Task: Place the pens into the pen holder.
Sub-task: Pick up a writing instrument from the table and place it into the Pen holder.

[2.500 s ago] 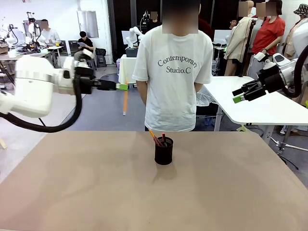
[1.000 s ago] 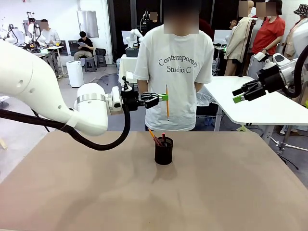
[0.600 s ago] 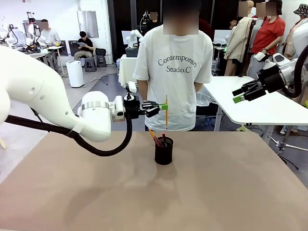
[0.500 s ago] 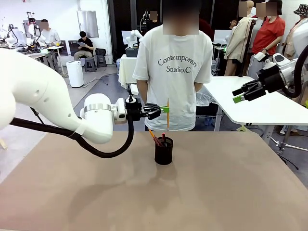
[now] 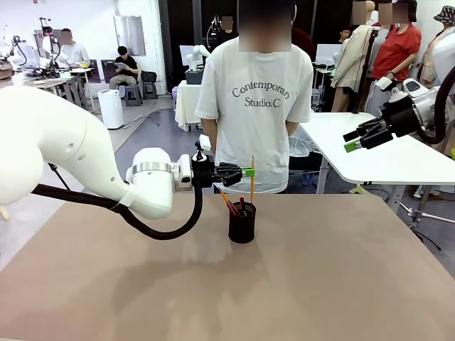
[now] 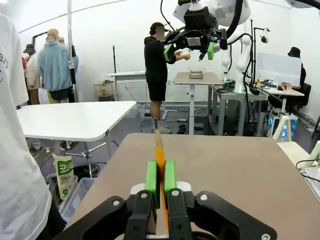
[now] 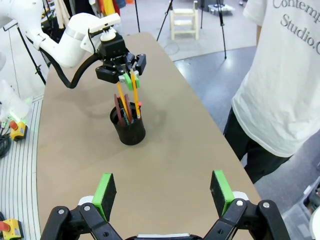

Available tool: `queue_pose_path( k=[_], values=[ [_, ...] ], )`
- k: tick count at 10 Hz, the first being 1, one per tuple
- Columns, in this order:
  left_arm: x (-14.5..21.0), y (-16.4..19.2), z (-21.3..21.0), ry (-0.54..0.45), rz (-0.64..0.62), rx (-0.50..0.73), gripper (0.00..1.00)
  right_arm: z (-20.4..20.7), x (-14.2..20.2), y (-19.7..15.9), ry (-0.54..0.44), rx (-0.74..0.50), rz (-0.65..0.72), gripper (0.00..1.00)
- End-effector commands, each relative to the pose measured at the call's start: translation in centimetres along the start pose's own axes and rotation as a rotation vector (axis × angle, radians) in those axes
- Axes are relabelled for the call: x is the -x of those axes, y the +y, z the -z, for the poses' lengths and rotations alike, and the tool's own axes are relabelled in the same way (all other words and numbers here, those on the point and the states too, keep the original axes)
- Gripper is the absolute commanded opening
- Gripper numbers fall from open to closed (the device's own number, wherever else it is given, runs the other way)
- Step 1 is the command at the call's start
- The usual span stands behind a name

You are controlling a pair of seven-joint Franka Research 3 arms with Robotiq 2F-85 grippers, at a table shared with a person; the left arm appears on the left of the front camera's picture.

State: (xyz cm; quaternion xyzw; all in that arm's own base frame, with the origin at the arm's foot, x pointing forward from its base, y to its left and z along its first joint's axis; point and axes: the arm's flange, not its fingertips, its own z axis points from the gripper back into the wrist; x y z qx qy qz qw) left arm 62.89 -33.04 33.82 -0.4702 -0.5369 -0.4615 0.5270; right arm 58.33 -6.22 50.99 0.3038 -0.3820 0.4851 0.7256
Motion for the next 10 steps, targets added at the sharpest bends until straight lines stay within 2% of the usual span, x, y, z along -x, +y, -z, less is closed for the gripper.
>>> queue_pose_path(
  k=[1, 4, 10],
  values=[
    [0.9, -0.2, -0.7, 0.044, -0.017, 0.001, 0.00, 0.0, -0.3, 0.0, 0.000, 0.003, -0.003, 1.00],
    [0.3, -0.9, -1.8, 0.010, -0.008, 0.001, 0.00, 0.0, -0.3, 0.0, 0.000, 0.003, -0.003, 1.00],
    [-0.1, -1.8, -3.1, 0.009, -0.011, -0.007, 0.00, 0.0, -0.3, 0.0, 0.000, 0.003, -0.003, 1.00]
  ],
)
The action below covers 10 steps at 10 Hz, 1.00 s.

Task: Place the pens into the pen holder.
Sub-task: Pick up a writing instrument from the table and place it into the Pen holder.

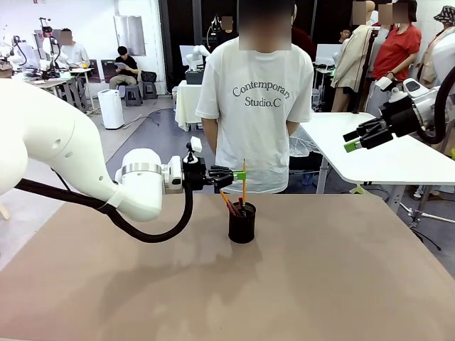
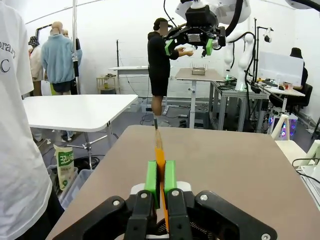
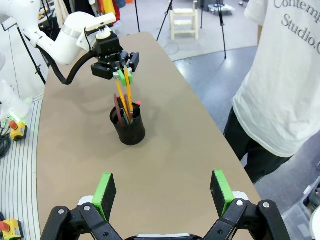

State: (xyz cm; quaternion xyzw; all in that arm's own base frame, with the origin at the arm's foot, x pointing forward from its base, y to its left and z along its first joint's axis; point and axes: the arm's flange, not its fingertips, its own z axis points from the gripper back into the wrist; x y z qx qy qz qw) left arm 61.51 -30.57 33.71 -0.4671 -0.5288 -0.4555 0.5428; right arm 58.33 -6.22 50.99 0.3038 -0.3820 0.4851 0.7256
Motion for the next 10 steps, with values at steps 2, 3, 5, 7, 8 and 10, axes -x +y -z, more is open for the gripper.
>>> queue_pose_path(
  k=[2, 3, 5, 7, 8, 10],
  values=[
    [0.7, -0.7, 0.0, -0.016, -0.003, 0.030, 0.00, 0.0, -0.3, 0.0, 0.000, 0.003, -0.003, 1.00],
    [1.3, -0.7, 0.4, -0.023, -0.010, 0.049, 0.00, 0.0, -0.3, 0.0, 0.000, 0.003, -0.003, 1.00],
    [2.4, -0.4, 1.2, -0.026, -0.034, 0.064, 0.00, 0.0, -0.3, 0.0, 0.000, 0.003, -0.003, 1.00],
    [3.0, -0.3, 1.4, -0.022, -0.047, 0.066, 0.00, 0.0, -0.3, 0.0, 0.000, 0.003, -0.003, 1.00],
    [2.8, -0.4, 1.3, -0.017, -0.051, 0.057, 0.19, 0.0, -0.3, 0.0, 0.000, 0.003, -0.003, 1.00],
    [2.1, -0.6, 0.8, -0.030, -0.049, 0.042, 0.58, 0.0, -0.3, 0.0, 0.000, 0.003, -0.003, 1.00]
  ],
)
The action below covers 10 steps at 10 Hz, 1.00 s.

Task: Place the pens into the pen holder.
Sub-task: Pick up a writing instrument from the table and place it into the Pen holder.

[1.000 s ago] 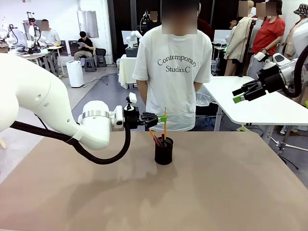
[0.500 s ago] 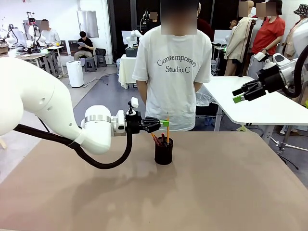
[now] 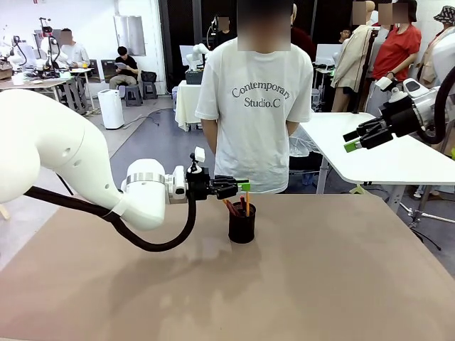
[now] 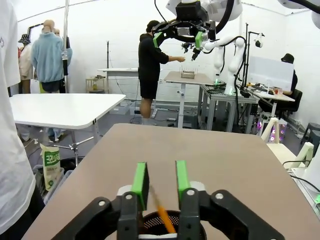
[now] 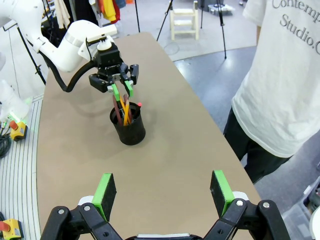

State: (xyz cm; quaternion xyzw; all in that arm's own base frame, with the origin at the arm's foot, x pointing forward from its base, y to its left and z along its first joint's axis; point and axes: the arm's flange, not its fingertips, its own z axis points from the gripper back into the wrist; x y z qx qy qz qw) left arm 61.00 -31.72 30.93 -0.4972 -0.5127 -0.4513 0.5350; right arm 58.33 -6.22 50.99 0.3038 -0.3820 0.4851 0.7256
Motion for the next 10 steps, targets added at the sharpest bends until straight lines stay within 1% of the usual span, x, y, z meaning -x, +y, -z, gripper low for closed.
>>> queue_pose_path(
  k=[1, 2, 3, 5, 6, 7, 8, 10],
  values=[
    [-0.7, -0.2, -0.3, -0.004, 0.000, -0.009, 0.77, 0.0, -0.3, 0.0, 0.000, 0.003, -0.003, 1.00],
    [-0.9, -0.3, -0.5, -0.008, 0.002, -0.010, 0.97, 0.0, -0.3, 0.0, 0.000, 0.003, -0.003, 1.00],
    [-1.3, -0.6, -0.9, -0.006, 0.007, -0.022, 1.00, 0.0, -0.3, 0.0, 0.000, 0.003, -0.003, 1.00],
    [-3.1, -1.6, -2.0, 0.045, 0.053, -0.035, 1.00, 0.0, -0.3, 0.0, 0.000, 0.003, -0.003, 1.00],
    [-4.1, -2.3, -2.6, 0.092, 0.077, -0.025, 1.00, 0.0, -0.3, 0.0, 0.000, 0.003, -0.003, 1.00],
    [-5.2, -2.9, -3.2, 0.166, 0.101, -0.041, 1.00, 0.0, -0.3, 0.0, 0.000, 0.003, -0.003, 1.00],
    [-6.2, -3.3, -3.9, 0.232, 0.093, -0.066, 1.00, 0.0, -0.3, 0.0, 0.000, 0.003, -0.003, 1.00],
    [-7.5, -3.9, -4.9, 0.343, 0.139, -0.098, 1.00, 0.0, -0.3, 0.0, 0.000, 0.003, -0.003, 1.00]
  ],
)
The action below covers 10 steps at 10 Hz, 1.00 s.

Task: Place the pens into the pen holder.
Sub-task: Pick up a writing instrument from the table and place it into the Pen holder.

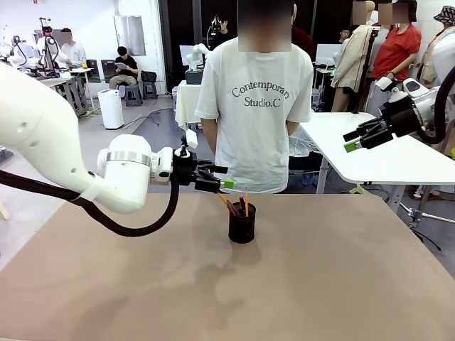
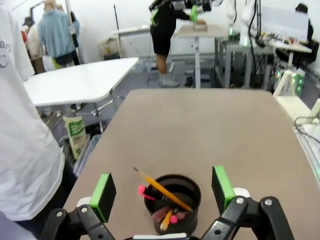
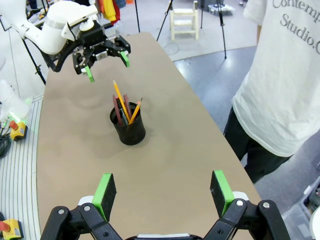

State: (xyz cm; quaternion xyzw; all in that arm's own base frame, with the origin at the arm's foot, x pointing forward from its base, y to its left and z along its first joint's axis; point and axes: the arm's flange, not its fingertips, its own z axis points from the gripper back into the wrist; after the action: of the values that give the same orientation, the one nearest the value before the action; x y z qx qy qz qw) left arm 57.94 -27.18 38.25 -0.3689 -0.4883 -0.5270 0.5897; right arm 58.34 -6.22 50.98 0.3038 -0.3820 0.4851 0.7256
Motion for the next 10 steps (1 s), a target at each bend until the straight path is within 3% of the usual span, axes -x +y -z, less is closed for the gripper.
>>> queue_pose_path(
  k=[1, 3, 4, 10],
  values=[
    [-0.43, -0.61, -1.01, 0.116, 0.016, -0.005, 1.00, 0.02, -0.28, -0.03, 0.000, 0.003, -0.003, 1.00],
    [-0.73, -0.31, -1.37, 0.029, -0.018, 0.025, 1.00, 0.02, -0.28, -0.03, 0.000, 0.003, -0.003, 1.00],
    [-0.55, -0.17, -1.21, 0.082, 0.022, -0.015, 1.00, 0.02, -0.28, -0.03, 0.000, 0.003, -0.003, 1.00],
    [-0.64, -0.21, -1.21, 0.079, 0.015, -0.011, 1.00, 0.02, -0.28, -0.03, 0.000, 0.003, -0.003, 1.00]
  ],
)
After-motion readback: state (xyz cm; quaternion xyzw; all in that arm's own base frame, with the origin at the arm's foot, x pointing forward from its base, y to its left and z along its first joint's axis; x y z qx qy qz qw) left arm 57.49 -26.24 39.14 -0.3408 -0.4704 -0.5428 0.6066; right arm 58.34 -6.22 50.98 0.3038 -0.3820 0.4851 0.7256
